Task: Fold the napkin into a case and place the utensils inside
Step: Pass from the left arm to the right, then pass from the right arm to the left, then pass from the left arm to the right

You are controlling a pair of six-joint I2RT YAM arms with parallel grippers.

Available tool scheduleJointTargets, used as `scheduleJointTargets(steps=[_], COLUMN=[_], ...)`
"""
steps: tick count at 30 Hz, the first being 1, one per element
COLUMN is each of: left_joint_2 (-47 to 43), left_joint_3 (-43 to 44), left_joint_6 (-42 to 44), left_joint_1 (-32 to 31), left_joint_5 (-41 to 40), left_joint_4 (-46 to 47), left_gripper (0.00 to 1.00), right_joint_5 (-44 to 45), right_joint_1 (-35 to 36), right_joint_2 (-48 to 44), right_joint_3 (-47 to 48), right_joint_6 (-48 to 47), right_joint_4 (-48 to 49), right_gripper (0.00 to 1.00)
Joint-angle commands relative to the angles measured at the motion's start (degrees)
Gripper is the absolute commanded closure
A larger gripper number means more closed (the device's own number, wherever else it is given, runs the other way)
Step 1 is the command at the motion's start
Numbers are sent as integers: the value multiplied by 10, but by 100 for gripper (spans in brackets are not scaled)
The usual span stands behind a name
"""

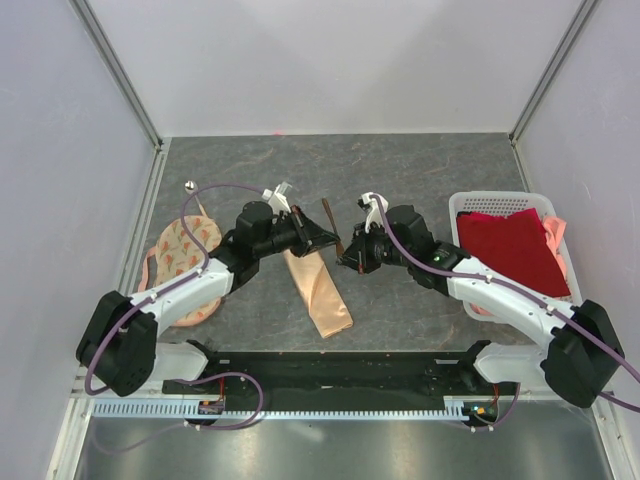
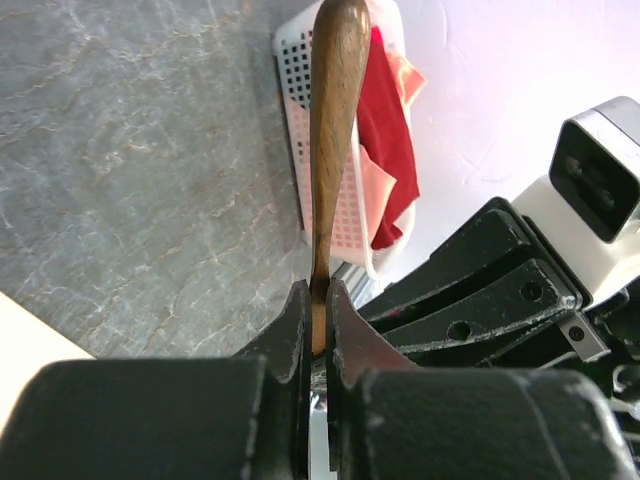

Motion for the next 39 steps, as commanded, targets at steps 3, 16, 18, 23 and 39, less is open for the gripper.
scheduleJointTargets(steps=[3,16,18,23,39], left_joint_2=[-10,73,79,75,69], left_joint_3=[81,185,186,153,66], left_joint_6=[50,97,107,141,91], left_joint_1=[-3,9,12,34,64], left_joint_5=[-23,-8,0,103,487], left_joint_4=[-129,-195,-181,-48,340], left_gripper=[57,65,84,98,98], right_joint_5=[-18,-44,-44,-43,-297], right_joint_1=[5,7,7,4,-43], right_joint_2=[2,-28,-32,-41,-156], right_joint_3=[-1,-12,-12,-18,-93], right_joint_6=[-28,-58,-60,-57,-40], right_joint_4=[17,-43,-56,-100,-28], right_gripper=[100,100,100,43,29])
